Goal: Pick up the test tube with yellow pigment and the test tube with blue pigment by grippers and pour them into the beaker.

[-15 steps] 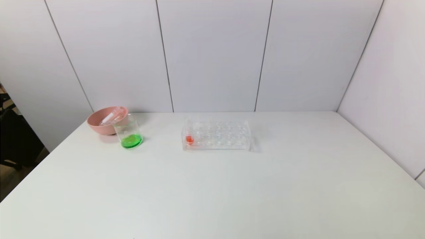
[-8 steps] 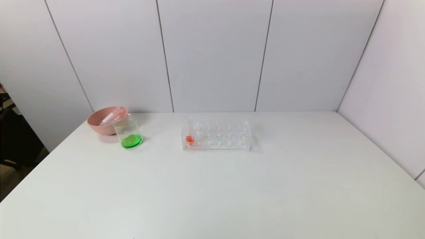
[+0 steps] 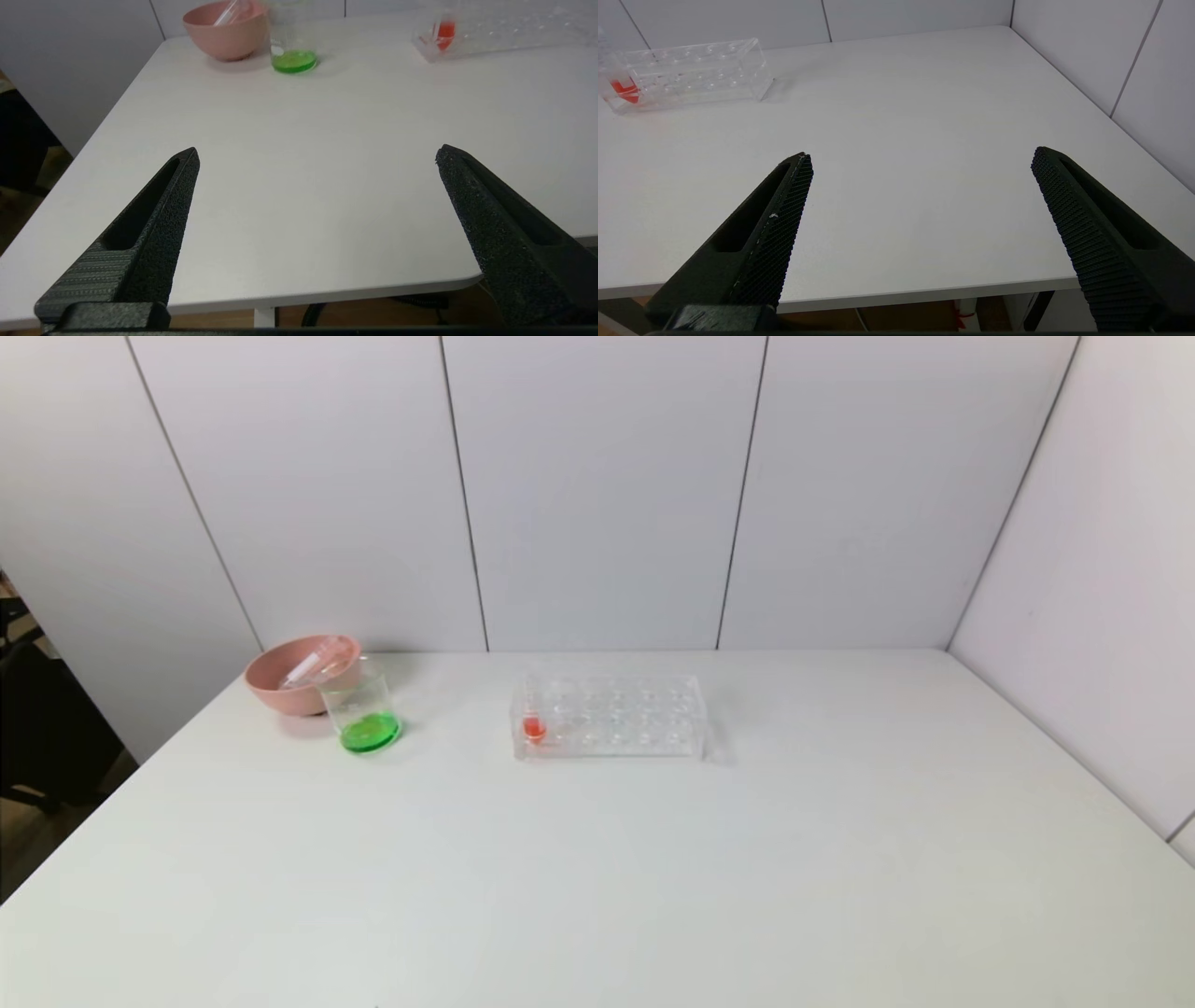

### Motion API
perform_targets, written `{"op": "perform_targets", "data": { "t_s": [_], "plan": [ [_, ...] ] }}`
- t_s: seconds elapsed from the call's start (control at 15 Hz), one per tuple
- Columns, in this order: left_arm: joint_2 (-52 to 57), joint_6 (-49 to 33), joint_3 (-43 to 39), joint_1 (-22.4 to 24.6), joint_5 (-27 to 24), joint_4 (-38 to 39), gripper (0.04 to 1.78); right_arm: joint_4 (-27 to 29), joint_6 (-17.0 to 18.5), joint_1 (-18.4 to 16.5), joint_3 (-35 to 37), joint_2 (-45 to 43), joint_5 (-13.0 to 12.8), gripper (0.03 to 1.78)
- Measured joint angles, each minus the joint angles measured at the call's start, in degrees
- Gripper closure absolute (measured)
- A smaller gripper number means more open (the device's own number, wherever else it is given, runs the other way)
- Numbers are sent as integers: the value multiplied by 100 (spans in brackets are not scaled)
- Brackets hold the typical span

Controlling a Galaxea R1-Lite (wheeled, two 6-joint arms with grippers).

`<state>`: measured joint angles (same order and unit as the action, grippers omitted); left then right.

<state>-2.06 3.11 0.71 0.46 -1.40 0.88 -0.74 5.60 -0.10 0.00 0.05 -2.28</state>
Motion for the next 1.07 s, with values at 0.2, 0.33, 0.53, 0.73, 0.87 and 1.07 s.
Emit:
{"op": "perform_targets", "data": {
  "t_s": [0.2, 0.33, 0.53, 0.73, 0.87, 1.07],
  "plan": [
    [157, -96, -60, -11, 30, -69, 6, 0, 0, 0, 0, 0, 2, 10],
    [195, -366, -68, -16, 94, -69, 6, 0, 0, 0, 0, 0, 2, 10],
    [206, -784, -71, -16, 297, -67, 6, 1, 0, 0, 0, 0, 0, 10],
    [206, -823, -71, -16, 324, -66, 6, 0, -1, 0, 0, 0, 0, 10],
    [206, -825, -71, -16, 324, -66, 6, 1, 0, 0, 0, 0, 0, 10],
    [206, -825, -71, -16, 322, -63, 6, 0, -1, 0, 0, 0, 0, 10]
  ]
}}
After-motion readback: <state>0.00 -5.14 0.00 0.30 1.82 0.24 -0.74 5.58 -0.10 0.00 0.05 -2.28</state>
